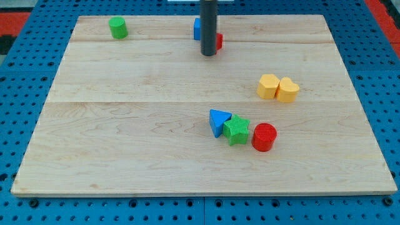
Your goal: Slide the red star towards the top right corner
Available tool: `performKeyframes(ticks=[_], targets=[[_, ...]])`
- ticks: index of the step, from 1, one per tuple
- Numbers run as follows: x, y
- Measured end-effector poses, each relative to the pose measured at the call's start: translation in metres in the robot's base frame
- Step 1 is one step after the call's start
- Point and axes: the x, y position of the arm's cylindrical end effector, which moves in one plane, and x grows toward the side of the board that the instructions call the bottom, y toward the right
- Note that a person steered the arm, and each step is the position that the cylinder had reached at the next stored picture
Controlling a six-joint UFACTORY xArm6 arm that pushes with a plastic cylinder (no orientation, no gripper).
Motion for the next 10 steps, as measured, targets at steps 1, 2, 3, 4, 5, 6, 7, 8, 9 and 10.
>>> performKeyframes(ticks=[1, 2, 3, 4, 5, 6, 7, 8, 9, 10], targets=[[-0.001, -0.001], [-0.005, -0.044], [-0.02, -0.064], [-0.03, -0.029], [-0.029, 0.018], [-0.039, 0.048], [-0.051, 0.086], [-0.06, 0.114], [-0.06, 0.116], [-0.051, 0.111]])
